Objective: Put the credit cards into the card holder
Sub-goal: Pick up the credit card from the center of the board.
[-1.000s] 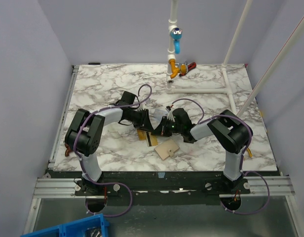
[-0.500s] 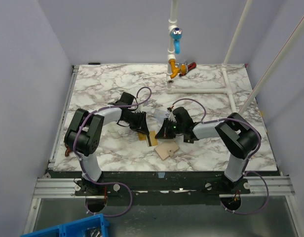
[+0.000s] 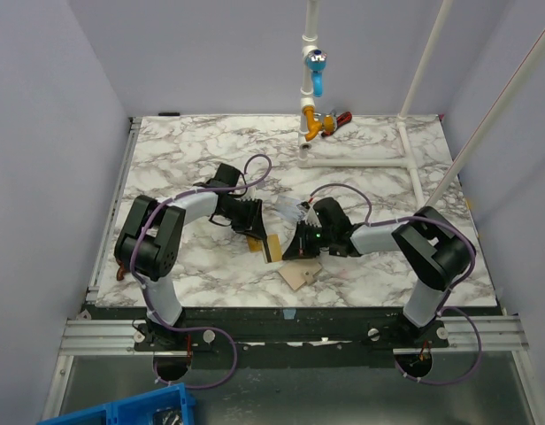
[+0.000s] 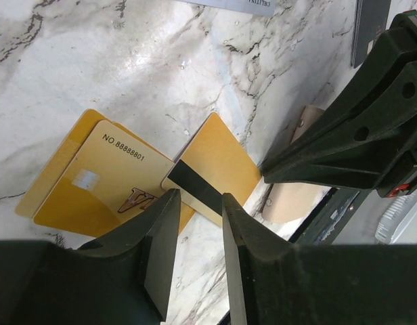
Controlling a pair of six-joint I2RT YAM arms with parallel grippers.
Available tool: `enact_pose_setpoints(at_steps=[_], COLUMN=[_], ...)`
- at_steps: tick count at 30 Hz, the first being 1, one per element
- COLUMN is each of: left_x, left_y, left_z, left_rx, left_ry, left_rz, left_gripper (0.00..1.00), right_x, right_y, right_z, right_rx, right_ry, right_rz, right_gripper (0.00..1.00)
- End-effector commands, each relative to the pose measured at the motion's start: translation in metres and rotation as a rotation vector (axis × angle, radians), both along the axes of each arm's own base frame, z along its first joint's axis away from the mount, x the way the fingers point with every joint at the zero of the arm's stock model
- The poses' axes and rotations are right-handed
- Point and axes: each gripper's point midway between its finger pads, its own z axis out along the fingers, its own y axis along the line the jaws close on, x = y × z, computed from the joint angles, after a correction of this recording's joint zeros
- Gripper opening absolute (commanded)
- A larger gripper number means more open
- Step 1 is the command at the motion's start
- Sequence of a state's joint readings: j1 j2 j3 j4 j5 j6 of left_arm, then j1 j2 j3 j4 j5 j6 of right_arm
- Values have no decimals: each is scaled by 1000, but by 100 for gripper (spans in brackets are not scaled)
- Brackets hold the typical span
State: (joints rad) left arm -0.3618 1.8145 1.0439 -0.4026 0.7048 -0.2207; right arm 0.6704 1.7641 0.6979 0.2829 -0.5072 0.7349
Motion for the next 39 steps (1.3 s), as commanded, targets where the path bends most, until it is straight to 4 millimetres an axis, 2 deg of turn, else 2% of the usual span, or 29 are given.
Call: enact_pose_setpoints(at_steps=[1,6,12,20,28,39], left_x=[2,-2,-1,-4,-4,-9], left_y=[6,13,14,12,10,8], left_z=[13,12,8,-4,-6,-7], left_rx=[28,65,71,86,86,90], left_ry=[-52,-67,-50,10,21,50], left_rz=[3,12,11,11,0,-25], left_gripper=[37,42,43,43,43,43], right_x=[-23,-18,-10,-8,1,-3], right_y=[-16,-13,-9,-13,-7,-13], right_z=[-32,-38,-41,-54,-60,-81], right_rx=[-93,-96,-104,-139,-146,-183], right_ry=[94,96,90,106,104,133], right_rz=[25,12,4,-17,-17,-36], right_gripper=[1,1,1,1,1,1])
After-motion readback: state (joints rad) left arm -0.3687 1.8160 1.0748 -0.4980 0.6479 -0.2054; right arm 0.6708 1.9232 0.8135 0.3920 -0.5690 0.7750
